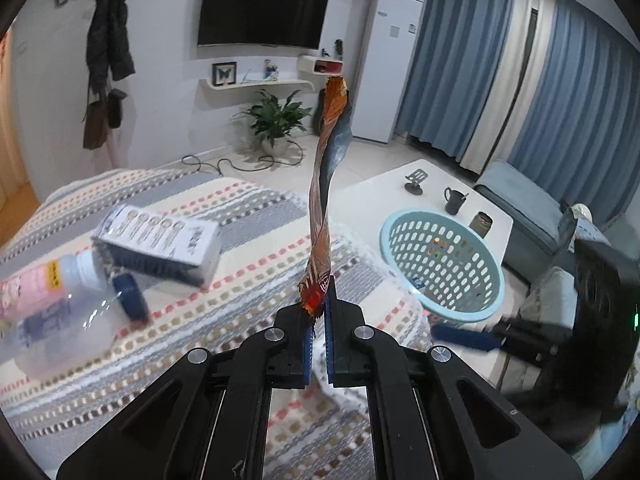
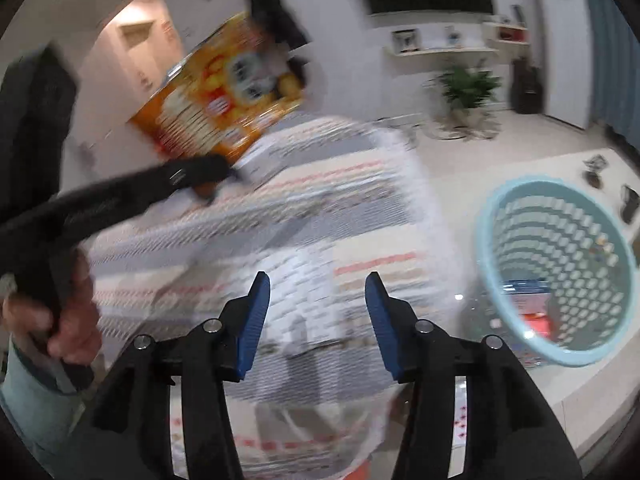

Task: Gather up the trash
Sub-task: 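Carry the packet and paper over the blue basket and open both tools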

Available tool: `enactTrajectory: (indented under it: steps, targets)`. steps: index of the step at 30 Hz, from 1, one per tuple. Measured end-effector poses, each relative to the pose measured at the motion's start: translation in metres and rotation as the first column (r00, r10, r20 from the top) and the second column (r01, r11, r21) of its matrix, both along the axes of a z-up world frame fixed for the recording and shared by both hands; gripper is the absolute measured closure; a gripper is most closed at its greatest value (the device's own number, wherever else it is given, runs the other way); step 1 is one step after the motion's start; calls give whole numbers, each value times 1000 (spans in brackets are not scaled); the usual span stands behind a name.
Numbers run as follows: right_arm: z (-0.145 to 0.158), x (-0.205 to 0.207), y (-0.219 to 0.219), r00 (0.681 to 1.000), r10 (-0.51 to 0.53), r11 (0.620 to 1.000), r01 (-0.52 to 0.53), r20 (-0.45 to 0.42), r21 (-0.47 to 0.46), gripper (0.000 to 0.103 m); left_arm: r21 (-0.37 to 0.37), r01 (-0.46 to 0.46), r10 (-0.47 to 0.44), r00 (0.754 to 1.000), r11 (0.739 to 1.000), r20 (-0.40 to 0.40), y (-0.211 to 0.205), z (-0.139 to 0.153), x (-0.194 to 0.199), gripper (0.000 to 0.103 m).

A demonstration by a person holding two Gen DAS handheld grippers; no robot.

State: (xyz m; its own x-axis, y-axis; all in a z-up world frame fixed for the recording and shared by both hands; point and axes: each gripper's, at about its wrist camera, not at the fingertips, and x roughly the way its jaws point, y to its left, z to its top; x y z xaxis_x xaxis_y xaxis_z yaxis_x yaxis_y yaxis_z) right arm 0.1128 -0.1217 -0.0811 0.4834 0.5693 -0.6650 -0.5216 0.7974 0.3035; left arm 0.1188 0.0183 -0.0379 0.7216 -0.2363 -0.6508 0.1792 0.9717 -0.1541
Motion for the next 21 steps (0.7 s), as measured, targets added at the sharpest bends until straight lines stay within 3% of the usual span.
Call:
enactTrajectory:
  steps: [8, 11, 12, 13, 16, 21]
  targets:
    - [-24, -10, 51, 999, 42, 983, -37, 20, -181, 57, -15, -40, 40, 999, 999, 0, 22, -2, -14, 100]
    - [-27, -14, 62, 997, 32, 969, -13, 73, -247, 57, -16, -45, 45, 999, 999, -4, 27, -3, -15, 100]
    - [-27, -13, 65, 996, 29, 964, -6, 84, -267, 61, -16, -44, 44, 999, 999, -5, 26, -3, -15, 100]
    - [-27, -13, 66, 996, 26, 961, 0, 91, -277, 74, -15, -43, 42, 999, 999, -5, 26, -3, -15, 100]
    - [-24, -4, 61, 997, 12, 964, 9, 76, -264, 91, -8, -34, 34, 999, 999, -4, 22, -2, -12, 100]
    - [2, 22, 18, 991, -81, 981, 99, 109, -165, 95, 19, 2, -3, 1000, 1000, 8, 2, 7, 2, 100]
